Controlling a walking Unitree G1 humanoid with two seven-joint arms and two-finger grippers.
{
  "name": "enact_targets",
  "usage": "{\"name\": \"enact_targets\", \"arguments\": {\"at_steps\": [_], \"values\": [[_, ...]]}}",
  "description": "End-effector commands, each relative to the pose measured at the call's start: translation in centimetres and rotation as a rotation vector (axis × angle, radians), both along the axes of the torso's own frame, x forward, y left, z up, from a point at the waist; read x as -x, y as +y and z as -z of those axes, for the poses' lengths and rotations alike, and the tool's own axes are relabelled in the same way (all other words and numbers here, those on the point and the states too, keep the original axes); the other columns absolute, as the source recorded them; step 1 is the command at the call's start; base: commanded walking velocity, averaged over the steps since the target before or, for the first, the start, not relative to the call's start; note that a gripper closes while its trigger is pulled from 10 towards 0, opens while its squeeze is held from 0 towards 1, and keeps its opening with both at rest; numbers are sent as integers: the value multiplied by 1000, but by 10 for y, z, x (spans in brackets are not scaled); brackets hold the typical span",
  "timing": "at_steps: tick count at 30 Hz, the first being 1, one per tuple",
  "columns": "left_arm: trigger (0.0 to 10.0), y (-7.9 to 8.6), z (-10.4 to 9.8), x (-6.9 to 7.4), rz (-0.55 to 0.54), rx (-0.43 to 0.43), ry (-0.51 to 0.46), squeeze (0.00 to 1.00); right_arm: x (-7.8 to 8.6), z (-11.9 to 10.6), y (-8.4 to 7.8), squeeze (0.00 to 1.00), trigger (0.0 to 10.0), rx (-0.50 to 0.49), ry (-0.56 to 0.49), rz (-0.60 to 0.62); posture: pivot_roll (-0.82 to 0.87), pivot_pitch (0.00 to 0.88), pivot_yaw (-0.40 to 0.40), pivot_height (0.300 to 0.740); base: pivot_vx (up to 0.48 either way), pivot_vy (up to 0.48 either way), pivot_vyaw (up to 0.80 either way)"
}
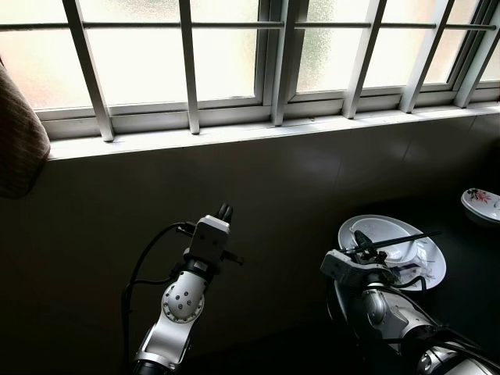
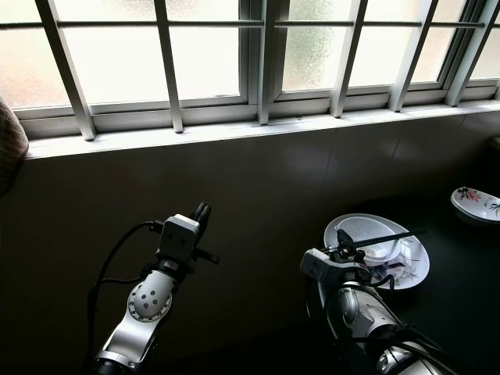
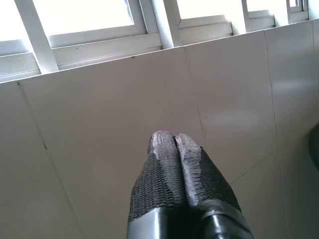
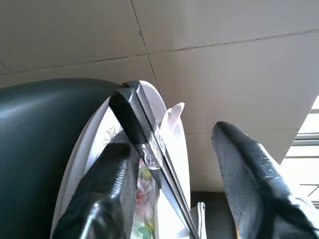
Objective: Kitchen organization
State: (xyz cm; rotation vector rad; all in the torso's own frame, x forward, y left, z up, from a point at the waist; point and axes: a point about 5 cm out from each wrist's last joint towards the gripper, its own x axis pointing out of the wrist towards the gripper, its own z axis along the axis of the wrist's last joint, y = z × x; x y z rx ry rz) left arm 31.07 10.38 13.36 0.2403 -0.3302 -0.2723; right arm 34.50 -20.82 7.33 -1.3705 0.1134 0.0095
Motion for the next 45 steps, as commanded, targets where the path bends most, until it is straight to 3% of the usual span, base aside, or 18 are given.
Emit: {"name": "enact_targets", "arguments": {"at_steps": [1, 2, 3, 22, 27, 31, 32, 33, 36, 45], "values": [[10000, -3, -1, 0, 13, -9, -8, 0, -3, -6, -4, 0, 1647, 11, -23, 1, 45, 0, -15, 740, 0, 0, 0], [10000, -3, -1, 0, 13, -9, -8, 0, -3, -7, -4, 0, 471, 19, -24, -3, 45, 0, -15, 740, 0, 0, 0], [10000, -3, -1, 0, 13, -9, -8, 0, -3, -7, -3, 0, 0, 25, -25, -6, 45, 0, -15, 740, 0, 0, 0], [10000, -2, 2, 0, 10, -10, 0, 0, -4, -14, -10, 0, 0, 198, -111, -6, 41, 0, -18, 740, 0, 0, 0], [10000, -3, 3, 1, 8, -7, 1, 0, -10, -32, -13, 0, 0, 219, -219, -9, 37, 0, -19, 740, 0, 0, 0], [10000, -3, 3, 1, 9, -4, 0, 0, -14, -49, -10, 0, 0, 164, -326, -29, 34, 0, -19, 740, 0, 0, 0], [10000, -3, 3, 1, 9, -4, 0, 0, -16, -61, -6, 0, 4510, 120, -395, -44, 29, 0, -17, 740, 0, 0, 0], [10000, -3, 3, 1, 9, -4, 0, 0, -18, -72, 3, 0, 10000, 71, -447, -77, 28, 0, -17, 740, 0, 0, 0], [10000, -3, 4, 1, 9, -6, 1, 0, -19, -95, 22, 0, 10000, 14, -543, -146, 31, 0, -17, 740, 0, 0, 0], [10000, -1, 4, 1, 5, -7, -1, 0, -11, -111, 49, 0, 10000, -52, -606, -198, 37, 0, -21, 740, 0, 0, 210]]}}
